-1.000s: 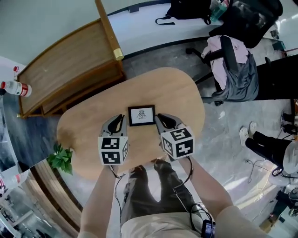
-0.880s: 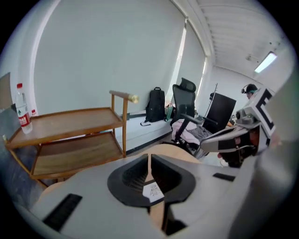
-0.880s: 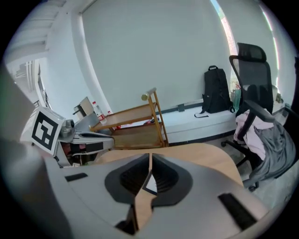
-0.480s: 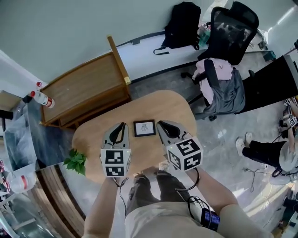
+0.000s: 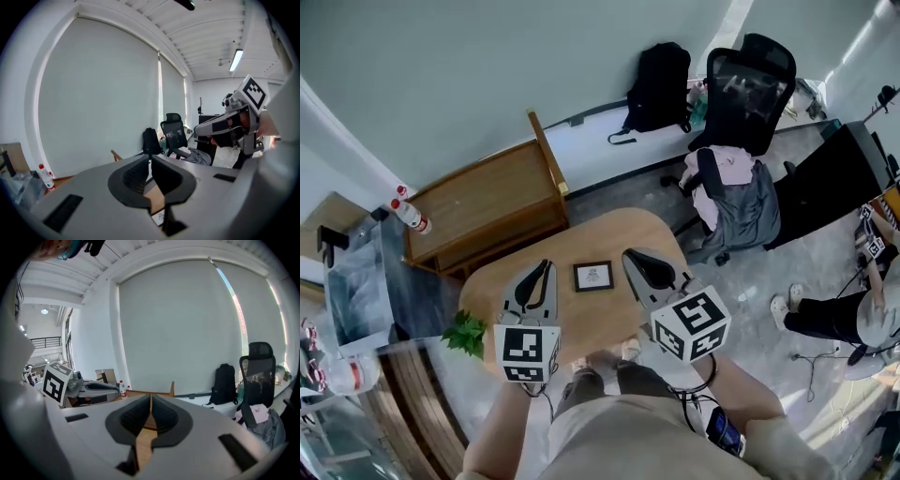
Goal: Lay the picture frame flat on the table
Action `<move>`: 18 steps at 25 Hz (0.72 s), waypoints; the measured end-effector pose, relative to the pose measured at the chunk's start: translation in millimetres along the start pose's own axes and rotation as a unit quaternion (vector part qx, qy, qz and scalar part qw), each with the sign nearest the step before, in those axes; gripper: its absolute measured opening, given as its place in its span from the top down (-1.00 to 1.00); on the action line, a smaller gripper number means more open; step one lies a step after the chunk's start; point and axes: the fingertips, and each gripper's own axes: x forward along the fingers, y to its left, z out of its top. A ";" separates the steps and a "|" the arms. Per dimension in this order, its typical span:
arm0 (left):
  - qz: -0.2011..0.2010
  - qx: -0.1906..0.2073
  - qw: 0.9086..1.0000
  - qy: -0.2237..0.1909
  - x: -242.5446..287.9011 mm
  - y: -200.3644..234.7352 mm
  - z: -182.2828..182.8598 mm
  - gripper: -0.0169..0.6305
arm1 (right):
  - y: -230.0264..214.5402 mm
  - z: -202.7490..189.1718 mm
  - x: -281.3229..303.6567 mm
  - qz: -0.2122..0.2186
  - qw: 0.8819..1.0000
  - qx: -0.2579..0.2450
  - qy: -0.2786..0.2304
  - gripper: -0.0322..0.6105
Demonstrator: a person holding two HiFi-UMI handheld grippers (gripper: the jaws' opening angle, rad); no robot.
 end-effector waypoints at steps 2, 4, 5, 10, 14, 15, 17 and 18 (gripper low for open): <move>0.002 0.012 1.000 -0.023 -16.7 -1.7 23.0 0.89 | 7.9 20.4 -17.7 -0.001 1.000 -0.008 -0.022 0.89; 0.012 0.038 0.998 -0.047 -32.3 -0.1 45.4 0.89 | 17.2 39.6 -31.9 0.001 0.999 -0.024 -0.041 0.89; 0.019 0.061 0.996 -0.058 -39.7 0.0 55.5 0.89 | 23.2 47.7 -38.7 0.003 0.998 -0.036 -0.046 0.89; 0.031 0.092 0.989 -0.114 -69.9 -8.0 96.4 0.89 | 46.9 84.2 -73.1 0.006 0.994 -0.081 -0.074 0.90; 0.030 0.074 0.988 -0.134 -93.0 -12.8 118.7 0.89 | 56.4 114.7 -101.3 -0.015 0.988 -0.095 -0.118 0.90; 0.028 0.075 0.987 -0.139 -98.5 -14.6 123.8 0.89 | 58.3 122.5 -108.9 -0.022 0.986 -0.100 -0.130 0.90; 0.022 0.088 0.985 -0.148 -107.5 -20.8 131.8 0.89 | 60.9 135.4 -125.3 -0.034 0.982 -0.104 -0.154 0.90; 0.017 0.099 0.984 -0.149 -110.6 -25.0 134.1 0.89 | 61.6 140.1 -132.8 -0.039 0.980 -0.105 -0.164 0.90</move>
